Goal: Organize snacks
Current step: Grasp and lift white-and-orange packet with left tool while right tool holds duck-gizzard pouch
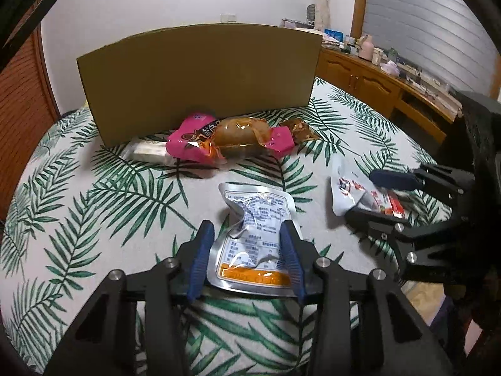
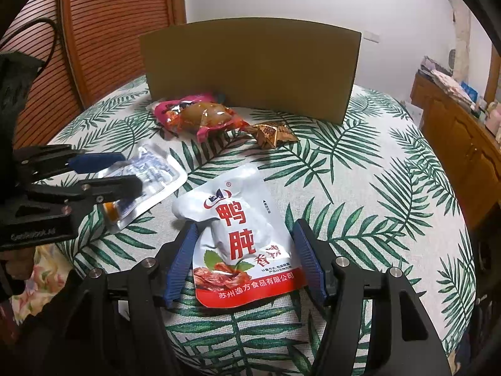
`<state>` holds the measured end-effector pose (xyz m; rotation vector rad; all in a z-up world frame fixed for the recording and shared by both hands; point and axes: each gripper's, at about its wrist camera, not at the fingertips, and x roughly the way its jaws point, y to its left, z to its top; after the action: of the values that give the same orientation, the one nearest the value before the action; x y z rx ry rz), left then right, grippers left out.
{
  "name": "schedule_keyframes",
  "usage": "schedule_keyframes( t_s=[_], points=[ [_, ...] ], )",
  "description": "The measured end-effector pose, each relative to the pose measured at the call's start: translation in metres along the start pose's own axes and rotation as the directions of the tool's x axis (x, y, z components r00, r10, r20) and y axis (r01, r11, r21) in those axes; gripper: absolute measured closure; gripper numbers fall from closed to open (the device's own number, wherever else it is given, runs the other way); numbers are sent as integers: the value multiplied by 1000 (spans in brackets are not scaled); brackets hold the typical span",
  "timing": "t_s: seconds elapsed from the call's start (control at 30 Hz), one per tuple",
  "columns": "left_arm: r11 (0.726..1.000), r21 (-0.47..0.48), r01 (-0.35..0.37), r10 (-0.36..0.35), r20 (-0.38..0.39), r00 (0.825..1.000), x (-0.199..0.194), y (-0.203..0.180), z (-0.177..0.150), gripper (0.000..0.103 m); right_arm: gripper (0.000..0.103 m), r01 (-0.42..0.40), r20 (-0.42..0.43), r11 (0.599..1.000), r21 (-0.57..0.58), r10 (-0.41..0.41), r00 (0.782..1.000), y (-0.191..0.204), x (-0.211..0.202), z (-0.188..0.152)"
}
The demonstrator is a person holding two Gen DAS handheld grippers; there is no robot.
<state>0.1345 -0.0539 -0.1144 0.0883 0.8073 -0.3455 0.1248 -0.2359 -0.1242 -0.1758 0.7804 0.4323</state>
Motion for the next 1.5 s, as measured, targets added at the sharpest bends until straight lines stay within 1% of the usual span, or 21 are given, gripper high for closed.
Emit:
schedule_keyframes(
  t_s=[0.03, 0.07, 0.13, 0.17, 0.23, 0.33, 0.37, 0.43, 0.5, 0.6, 0.9, 0.93, 1.0, 1.03, 1.1, 1.17, 1.27, 1.3, 1.33, 1.4, 1.5],
  points=[
    [1000, 4, -4, 4, 8, 1000, -3, -1, -1, 64, 39, 0, 2, 1000, 2, 0, 1000, 0, 0, 0],
    [1000, 4, -4, 4, 17, 1000, -5, -1, -1, 77, 39, 1, 3, 1000, 4, -1, 1000, 0, 0, -1],
    [1000, -24, 20, -19, 46, 999, -14, 3, 1, 87, 39, 2, 2, 1000, 4, -2, 1000, 0, 0, -1],
    [999, -33, 14, -12, 46, 999, -15, 4, 3, 103, 39, 3, 1, 1000, 2, -3, 1000, 0, 0, -1],
    [1000, -28, -8, 8, 22, 1000, -12, 3, 4, 103, 39, 3, -3, 1000, 1, -3, 1000, 0, 0, 0],
    [1000, -9, 9, -9, -25, 1000, 1, 2, 2, 103, 39, 3, -6, 1000, -1, -3, 1000, 0, 0, 1],
    [1000, -10, 10, -11, -35, 999, 3, 3, 1, 101, 39, 3, -6, 1000, -2, -3, 1000, 0, 0, 1],
    [1000, -24, 8, -9, -25, 1000, 3, 5, 2, 89, 39, 2, -6, 1000, -4, -2, 1000, 0, 0, 0],
    [997, -69, 35, -36, -17, 999, 2, 9, 4, 53, 39, 1, -6, 1000, -5, -1, 1000, 0, 1, 1],
    [993, -107, 57, -56, 10, 998, -2, 13, 8, 53, 39, -1, -5, 1000, -7, 1, 1000, 0, 1, 1],
    [986, -138, 92, -101, -63, 993, 24, 5, 24, 47, 39, -12, 9, 1000, -16, 12, 1000, -1, -1, -2],
    [986, -141, 87, -95, -51, 994, 26, 4, 27, 45, 39, -11, 9, 1000, -18, 11, 1000, 0, -1, -2],
    [984, -150, 94, -103, -58, 993, 31, 2, 31, 29, 39, -11, 10, 1000, -19, 11, 1000, 0, -1, -2],
    [983, -151, 101, -111, -62, 992, 34, 1, 33, 24, 39, -11, 11, 1000, -19, 12, 1000, 0, -1, -2],
    [988, -131, 77, -87, -72, 994, 38, -5, 36, 22, 39, -13, 14, 1000, -18, 13, 1000, -1, -2, -2],
    [997, -75, 29, -36, -86, 996, 42, -13, 38, 22, 39, -14, 18, 1000, -17, 14, 1000, -1, -2, -3],
    [999, -37, 6, -9, -85, 996, 43, -17, 35, 26, 39, -15, 22, 1000, -18, 16, 1000, -1, -2, -4],
    [1000, -26, -16, 14, -80, 997, 42, -17, 33, 35, 39, -15, 23, 1000, -18, 16, 1000, -1, -2, -4],
    [999, -15, -29, 28, -77, 997, 41, -16, 33, 38, 39, -15, 24, 1000, -18, 16, 1000, -1, -2, -4],
    [1000, -17, -5, 4, -83, 997, 37, -15, 32, 55, 39, -15, 25, 1000, -18, 15, 1000, -1, -2, -4],
    [999, 0, 33, -33, -113, 993, 32, -16, 31, 67, 39, -15, 25, 1000, -18, 15, 1000, -1, -2, -4]
  ],
)
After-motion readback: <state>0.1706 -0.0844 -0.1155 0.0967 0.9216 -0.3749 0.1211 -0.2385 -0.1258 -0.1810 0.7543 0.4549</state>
